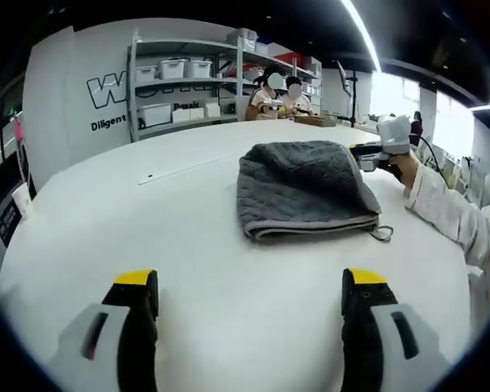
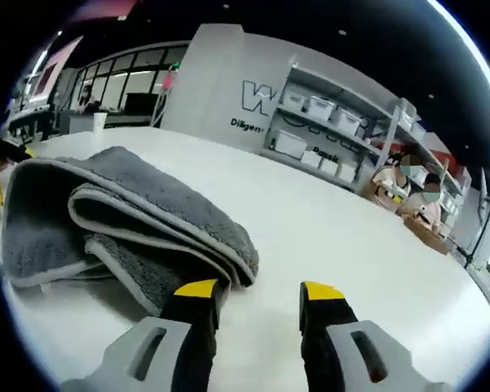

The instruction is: Open the folded towel by lifting each exposed corner and separating the folded layers until the towel lies flat within the target outline without major curled edges

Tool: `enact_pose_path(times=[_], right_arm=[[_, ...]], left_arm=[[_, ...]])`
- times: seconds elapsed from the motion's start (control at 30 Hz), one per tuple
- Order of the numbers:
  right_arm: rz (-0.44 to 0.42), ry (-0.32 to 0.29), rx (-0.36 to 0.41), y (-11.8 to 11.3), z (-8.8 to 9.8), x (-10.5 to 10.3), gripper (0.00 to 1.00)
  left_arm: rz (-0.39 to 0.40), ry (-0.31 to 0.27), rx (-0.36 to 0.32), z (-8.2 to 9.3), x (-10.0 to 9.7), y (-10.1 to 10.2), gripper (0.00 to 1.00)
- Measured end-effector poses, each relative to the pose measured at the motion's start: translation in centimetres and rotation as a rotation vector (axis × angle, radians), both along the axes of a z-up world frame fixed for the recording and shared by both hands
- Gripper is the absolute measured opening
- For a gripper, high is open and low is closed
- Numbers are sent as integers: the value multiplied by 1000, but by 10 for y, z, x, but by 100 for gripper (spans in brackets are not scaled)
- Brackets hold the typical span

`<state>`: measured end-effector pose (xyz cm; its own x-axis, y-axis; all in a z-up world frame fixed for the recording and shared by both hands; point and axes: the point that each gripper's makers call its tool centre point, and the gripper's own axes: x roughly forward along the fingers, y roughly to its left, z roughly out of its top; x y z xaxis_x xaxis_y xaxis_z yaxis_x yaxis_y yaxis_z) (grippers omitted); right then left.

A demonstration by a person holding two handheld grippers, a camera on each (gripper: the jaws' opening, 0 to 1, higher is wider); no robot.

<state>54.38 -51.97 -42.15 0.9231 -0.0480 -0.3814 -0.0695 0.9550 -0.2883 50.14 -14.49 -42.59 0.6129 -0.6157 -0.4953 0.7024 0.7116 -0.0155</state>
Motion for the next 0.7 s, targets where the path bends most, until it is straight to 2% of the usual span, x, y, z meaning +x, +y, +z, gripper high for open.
enact_pose_path(times=[0.1, 0.23, 0.4, 0.5, 0.57, 0.6, 0.63, 0.7], right_arm=[[-17, -8, 4, -4, 6, -3, 49], [-18, -12, 23, -6, 12, -7, 53], [-20, -5, 28, -6, 15, -11, 69], [-29, -6, 35, -8, 19, -14, 73], [-34, -5, 41, -10, 20, -14, 81], [-33, -3, 49, -9, 19, -15, 88], [-28, 18, 62, -7, 15, -16, 92], [-26, 15, 78, -7, 16, -16, 92]], left_arm=[[4, 2, -1, 0, 0, 0, 93], [4, 4, 1, -1, 0, 0, 93], [-4, 7, 6, -3, -2, -2, 93], [-1, 8, 2, -3, -2, -2, 94], [-2, 8, -2, -2, -2, -2, 95], [-1, 8, -5, -1, -2, -2, 95], [1, 7, -6, -1, -3, -2, 95], [-3, 5, -10, 0, -3, -3, 96]])
